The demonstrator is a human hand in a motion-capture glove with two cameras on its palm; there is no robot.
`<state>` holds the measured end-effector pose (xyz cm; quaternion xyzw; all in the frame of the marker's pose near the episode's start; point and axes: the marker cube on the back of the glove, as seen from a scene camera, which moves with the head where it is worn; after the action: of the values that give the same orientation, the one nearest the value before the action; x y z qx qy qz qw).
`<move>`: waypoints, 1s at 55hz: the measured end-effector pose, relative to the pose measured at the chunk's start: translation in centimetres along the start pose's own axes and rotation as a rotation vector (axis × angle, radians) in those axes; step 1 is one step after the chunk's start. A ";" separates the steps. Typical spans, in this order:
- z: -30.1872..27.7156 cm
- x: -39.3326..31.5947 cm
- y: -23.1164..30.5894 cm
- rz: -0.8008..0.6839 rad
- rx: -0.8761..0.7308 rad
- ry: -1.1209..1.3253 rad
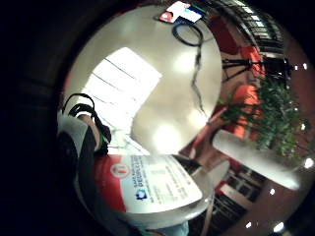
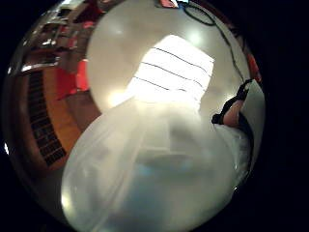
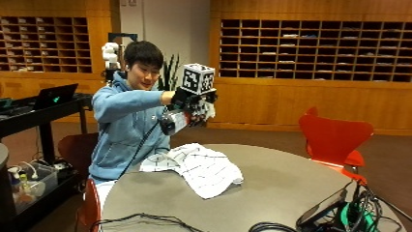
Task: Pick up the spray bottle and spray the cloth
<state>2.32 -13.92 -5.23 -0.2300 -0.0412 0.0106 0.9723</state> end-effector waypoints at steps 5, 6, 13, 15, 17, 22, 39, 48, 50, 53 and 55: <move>-1.5 -1.2 0.0 -0.061 0.102 -0.194; -1.7 -1.4 -0.1 -0.070 0.124 -0.227; -2.9 -3.5 -0.3 -0.132 0.281 -0.477; -3.0 -4.3 -0.3 -0.152 0.319 -0.569; -3.1 -5.1 -0.4 -0.174 0.361 -0.672; -2.7 -7.0 -1.1 -0.206 0.471 -0.863; 2.2 -13.4 -6.5 -0.174 0.617 -1.238; 5.1 -16.0 -9.0 -0.162 0.605 -1.299; 5.9 -16.4 -9.6 -0.155 0.591 -1.308; 7.1 -16.9 -10.6 -0.141 0.574 -1.315; 8.0 -17.3 -11.2 -0.132 0.564 -1.316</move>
<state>-15.58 -21.08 5.62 0.0869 -0.6284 0.0984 0.7668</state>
